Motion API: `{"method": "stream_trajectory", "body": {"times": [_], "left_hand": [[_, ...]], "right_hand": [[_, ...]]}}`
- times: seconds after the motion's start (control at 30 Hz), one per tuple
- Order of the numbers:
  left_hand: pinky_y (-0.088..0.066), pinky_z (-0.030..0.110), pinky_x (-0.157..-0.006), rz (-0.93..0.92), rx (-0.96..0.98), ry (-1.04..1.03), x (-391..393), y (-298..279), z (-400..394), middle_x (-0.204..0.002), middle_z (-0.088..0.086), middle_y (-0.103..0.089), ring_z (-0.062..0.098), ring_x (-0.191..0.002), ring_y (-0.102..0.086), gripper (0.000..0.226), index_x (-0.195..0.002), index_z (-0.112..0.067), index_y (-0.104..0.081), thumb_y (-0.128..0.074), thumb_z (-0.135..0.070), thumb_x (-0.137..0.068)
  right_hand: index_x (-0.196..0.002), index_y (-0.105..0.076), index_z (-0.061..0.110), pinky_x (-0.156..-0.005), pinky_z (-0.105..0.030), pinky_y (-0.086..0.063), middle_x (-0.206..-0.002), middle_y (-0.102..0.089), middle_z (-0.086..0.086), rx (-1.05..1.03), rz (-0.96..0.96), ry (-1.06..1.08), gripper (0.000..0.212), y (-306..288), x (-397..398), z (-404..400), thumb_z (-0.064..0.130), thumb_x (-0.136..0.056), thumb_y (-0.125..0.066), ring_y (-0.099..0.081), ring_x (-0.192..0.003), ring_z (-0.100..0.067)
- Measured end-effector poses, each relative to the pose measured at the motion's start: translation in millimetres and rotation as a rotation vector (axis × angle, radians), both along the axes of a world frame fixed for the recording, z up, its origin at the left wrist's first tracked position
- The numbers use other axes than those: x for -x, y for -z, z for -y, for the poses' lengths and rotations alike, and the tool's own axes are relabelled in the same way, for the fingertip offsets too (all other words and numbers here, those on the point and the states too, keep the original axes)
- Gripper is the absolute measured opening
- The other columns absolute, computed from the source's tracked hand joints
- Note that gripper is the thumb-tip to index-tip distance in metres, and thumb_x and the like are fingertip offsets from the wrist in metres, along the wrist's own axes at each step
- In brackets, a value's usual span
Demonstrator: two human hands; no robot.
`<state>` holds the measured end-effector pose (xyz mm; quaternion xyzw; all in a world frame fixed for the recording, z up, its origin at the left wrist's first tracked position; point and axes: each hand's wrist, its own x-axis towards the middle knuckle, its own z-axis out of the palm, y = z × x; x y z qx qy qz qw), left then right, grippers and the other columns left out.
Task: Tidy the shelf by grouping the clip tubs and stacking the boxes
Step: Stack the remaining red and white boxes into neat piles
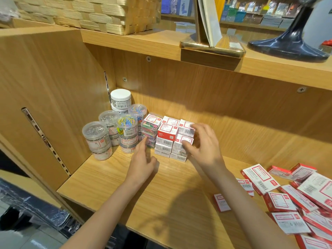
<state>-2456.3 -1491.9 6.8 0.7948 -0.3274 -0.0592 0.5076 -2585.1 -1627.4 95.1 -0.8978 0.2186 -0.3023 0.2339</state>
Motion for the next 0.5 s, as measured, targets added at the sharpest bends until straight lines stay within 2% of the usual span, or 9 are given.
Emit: {"method": "stream_trajectory", "body": {"times": [0.07, 0.13, 0.2, 0.27, 0.37, 0.5], "left_hand": [[-0.039, 0.037, -0.103, 0.035, 0.012, -0.036, 1, -2, -3, -0.133, 0.010, -0.045, 0.022, -0.120, -0.048, 0.067, -0.142, -0.008, -0.029, -0.056, 0.001, -0.081], [-0.042, 0.035, -0.098, 0.091, 0.048, -0.049, 4, -4, -5, -0.127, 0.008, -0.050, 0.022, -0.114, -0.052, 0.062, -0.138, -0.008, -0.035, -0.055, 0.004, -0.080], [-0.045, 0.037, -0.096, 0.153, 0.079, -0.021, 6, -7, -9, -0.125, 0.002, -0.049, 0.019, -0.113, -0.052, 0.059, -0.136, -0.010, -0.039, -0.056, 0.004, -0.081], [-0.046, 0.038, -0.095, 0.173, 0.100, 0.017, 6, -10, -11, -0.124, -0.005, -0.046, 0.015, -0.115, -0.050, 0.057, -0.135, -0.013, -0.041, -0.057, 0.003, -0.082], [-0.046, 0.039, -0.096, 0.129, 0.102, 0.067, 6, -13, -8, -0.121, -0.004, -0.047, 0.015, -0.113, -0.051, 0.054, -0.133, -0.015, -0.045, -0.058, 0.001, -0.083], [-0.047, 0.038, -0.094, 0.034, 0.096, -0.021, 7, -17, 6, -0.108, 0.001, -0.049, 0.018, -0.098, -0.058, 0.041, -0.122, -0.010, -0.055, -0.061, 0.000, -0.083]], "right_hand": [[-0.127, -0.050, 0.013, -0.094, -0.014, -0.025, -0.128, -0.047, 0.000, 0.066, -0.065, -0.090, 0.046, -9, -16, -10, 0.023, -0.085, -0.064, -0.039, -0.118, -0.015], [-0.131, -0.046, 0.016, -0.105, -0.025, -0.028, -0.135, -0.042, 0.000, 0.137, -0.170, -0.131, 0.047, -7, -32, -16, 0.023, -0.087, -0.061, -0.033, -0.125, -0.016], [-0.130, -0.045, 0.016, -0.106, -0.033, -0.031, -0.133, -0.041, -0.001, 0.188, -0.215, -0.117, 0.046, 0, -42, -19, 0.019, -0.087, -0.060, -0.030, -0.126, -0.018], [-0.128, -0.048, 0.014, -0.105, -0.031, -0.032, -0.130, -0.044, -0.002, 0.214, -0.188, -0.109, 0.044, 7, -44, -18, 0.012, -0.086, -0.060, -0.030, -0.124, -0.019], [-0.123, -0.053, 0.012, -0.103, -0.029, -0.032, -0.124, -0.050, -0.001, 0.233, -0.133, -0.112, 0.041, 10, -44, -15, 0.010, -0.084, -0.063, -0.034, -0.120, -0.018], [-0.116, -0.058, 0.013, -0.091, -0.023, -0.033, -0.115, -0.055, 0.000, 0.134, -0.139, -0.149, 0.032, 1, -45, -7, 0.016, -0.084, -0.064, -0.038, -0.112, -0.017]]}}
